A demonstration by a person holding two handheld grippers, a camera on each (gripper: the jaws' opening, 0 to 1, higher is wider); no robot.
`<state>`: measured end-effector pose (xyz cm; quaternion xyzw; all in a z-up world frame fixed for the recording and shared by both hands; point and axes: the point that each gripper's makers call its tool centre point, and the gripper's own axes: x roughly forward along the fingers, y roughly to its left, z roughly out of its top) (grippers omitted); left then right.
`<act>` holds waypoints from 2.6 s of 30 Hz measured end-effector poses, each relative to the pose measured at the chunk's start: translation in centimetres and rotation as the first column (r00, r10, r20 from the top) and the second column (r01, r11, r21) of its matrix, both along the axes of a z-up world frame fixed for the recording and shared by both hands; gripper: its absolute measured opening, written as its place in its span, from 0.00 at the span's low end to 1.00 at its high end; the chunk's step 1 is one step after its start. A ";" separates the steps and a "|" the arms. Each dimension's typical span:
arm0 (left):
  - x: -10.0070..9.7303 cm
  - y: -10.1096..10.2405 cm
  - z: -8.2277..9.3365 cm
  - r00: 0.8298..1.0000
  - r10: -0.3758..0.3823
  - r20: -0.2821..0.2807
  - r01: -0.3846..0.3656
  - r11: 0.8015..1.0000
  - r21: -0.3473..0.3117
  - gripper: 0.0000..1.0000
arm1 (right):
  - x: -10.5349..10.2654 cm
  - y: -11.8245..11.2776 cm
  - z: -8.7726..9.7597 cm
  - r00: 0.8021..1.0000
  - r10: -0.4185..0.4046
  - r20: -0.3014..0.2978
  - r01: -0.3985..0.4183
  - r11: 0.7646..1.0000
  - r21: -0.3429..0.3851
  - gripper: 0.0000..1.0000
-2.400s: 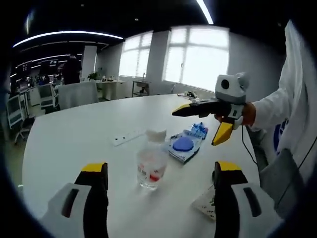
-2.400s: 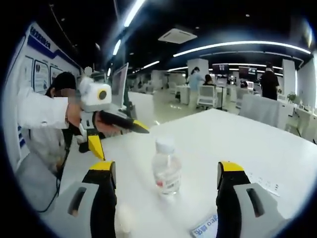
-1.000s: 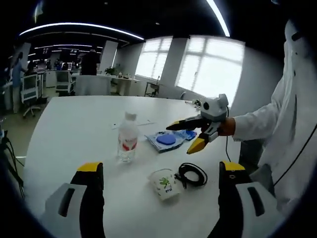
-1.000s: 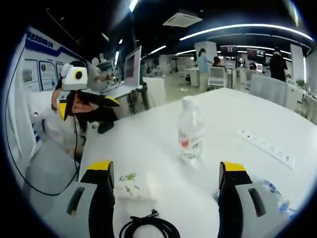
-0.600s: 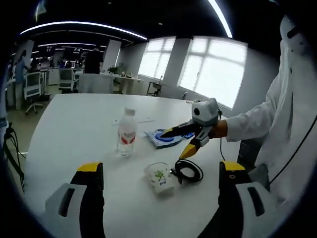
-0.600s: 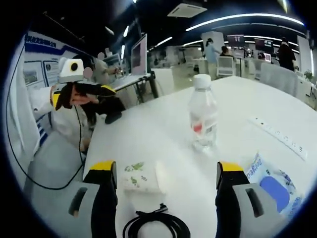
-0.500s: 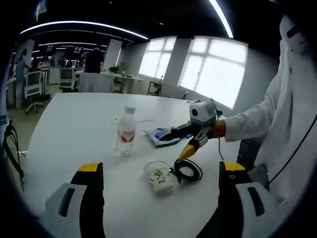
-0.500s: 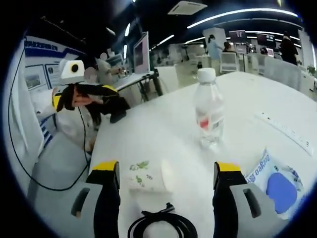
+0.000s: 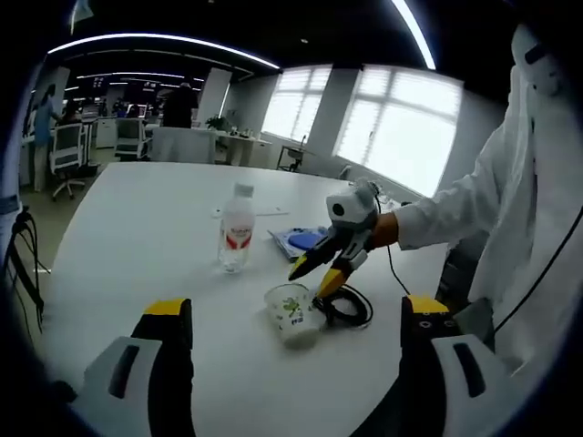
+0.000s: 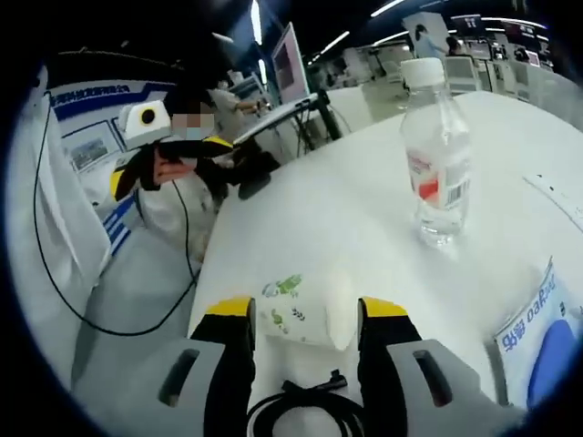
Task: Arrange the tabletop items into an orderly group along one side of the table until the central work area is clear of visible clutter.
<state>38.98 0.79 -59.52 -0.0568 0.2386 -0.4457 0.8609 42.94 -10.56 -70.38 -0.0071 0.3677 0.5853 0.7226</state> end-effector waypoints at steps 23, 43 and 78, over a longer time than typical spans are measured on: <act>0.1 -0.1 -0.1 1.000 0.007 0.010 -0.007 1.000 -0.009 0.95 | -3.8 1.2 1.8 0.979 0.128 -0.160 -0.117 0.990 0.077 0.00; 0.0 -0.7 0.5 0.999 -0.022 0.025 0.023 1.000 -0.019 0.93 | 0.2 -4.1 6.2 0.991 0.112 0.073 -0.102 0.986 -0.134 0.00; 0.4 -0.2 -0.3 1.000 0.006 0.018 -0.005 1.000 -0.030 0.90 | 10.0 -7.2 2.4 0.725 0.593 0.351 -0.187 0.659 -0.729 0.00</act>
